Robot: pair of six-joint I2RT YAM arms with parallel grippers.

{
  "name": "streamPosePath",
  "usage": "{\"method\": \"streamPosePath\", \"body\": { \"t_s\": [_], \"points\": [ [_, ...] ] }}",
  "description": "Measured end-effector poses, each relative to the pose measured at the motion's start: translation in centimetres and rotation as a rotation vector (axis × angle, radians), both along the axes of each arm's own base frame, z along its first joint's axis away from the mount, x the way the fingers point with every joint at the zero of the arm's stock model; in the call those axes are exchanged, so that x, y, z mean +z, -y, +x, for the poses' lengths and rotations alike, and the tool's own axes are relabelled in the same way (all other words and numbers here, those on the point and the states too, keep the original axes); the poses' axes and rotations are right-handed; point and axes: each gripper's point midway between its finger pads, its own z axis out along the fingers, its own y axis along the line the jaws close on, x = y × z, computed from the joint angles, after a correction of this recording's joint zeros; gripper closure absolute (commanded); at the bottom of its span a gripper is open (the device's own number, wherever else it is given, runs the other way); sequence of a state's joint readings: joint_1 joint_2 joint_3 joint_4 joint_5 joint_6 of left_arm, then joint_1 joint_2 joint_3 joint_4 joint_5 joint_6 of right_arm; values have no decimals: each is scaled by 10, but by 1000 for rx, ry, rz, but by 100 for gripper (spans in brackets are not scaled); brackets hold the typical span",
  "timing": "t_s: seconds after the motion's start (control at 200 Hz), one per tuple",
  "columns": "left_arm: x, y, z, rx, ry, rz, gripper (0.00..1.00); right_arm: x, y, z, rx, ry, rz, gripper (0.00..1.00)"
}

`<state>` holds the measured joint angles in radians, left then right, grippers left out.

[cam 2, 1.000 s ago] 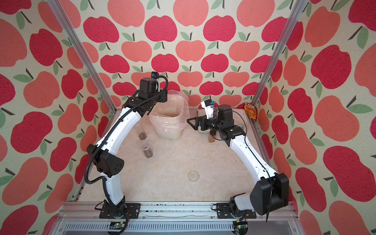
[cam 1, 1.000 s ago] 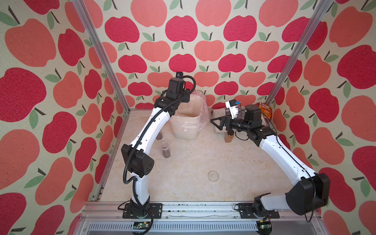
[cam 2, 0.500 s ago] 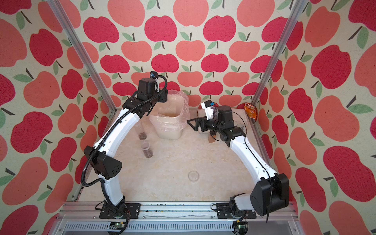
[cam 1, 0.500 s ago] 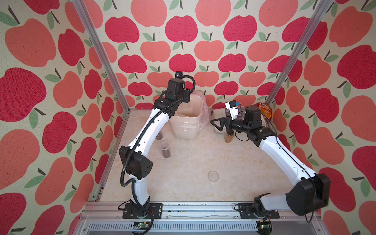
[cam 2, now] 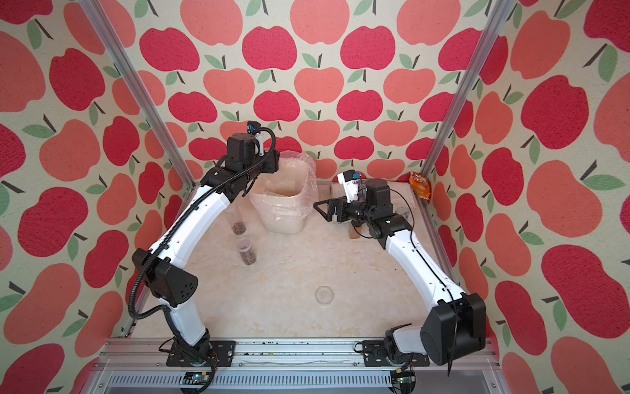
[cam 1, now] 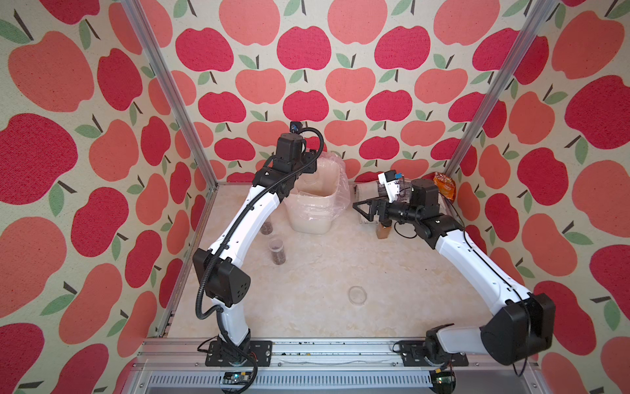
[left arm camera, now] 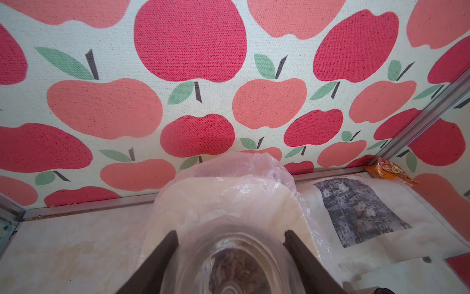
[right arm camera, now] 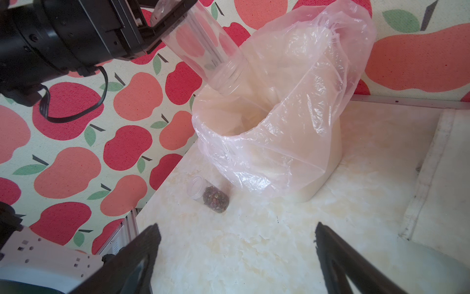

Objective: Empty the moldy dried flower tea in the jars
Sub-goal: Pour the moldy dried flower tea into the trash bin, then place the jar at the center of the board.

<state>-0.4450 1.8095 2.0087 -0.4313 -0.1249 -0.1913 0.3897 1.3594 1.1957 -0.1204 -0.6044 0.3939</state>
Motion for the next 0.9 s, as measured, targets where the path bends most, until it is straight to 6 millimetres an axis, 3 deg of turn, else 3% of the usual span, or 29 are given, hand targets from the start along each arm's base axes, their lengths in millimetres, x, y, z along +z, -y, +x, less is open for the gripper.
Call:
{"method": "streamPosePath", "body": {
  "t_s": [0.165, 0.355, 0.525, 0.68, 0.896],
  "points": [
    [18, -21, -7, 6, 3, -175, 100, 15, -4, -3, 12, -10, 81, 1],
    [36, -34, -18, -28, -1, -438, 100, 46, -11, -1, 21, -32, 255, 1],
    [36, -29, -24, -97, -56, -678, 100, 71, -17, 11, 27, -71, 422, 1],
    [32, -20, -26, -151, -118, -826, 100, 77, -33, 25, 50, -136, 504, 1],
    [34, -5, -32, -232, -183, -966, 100, 91, -56, 30, 102, -160, 557, 1]
  ]
}}
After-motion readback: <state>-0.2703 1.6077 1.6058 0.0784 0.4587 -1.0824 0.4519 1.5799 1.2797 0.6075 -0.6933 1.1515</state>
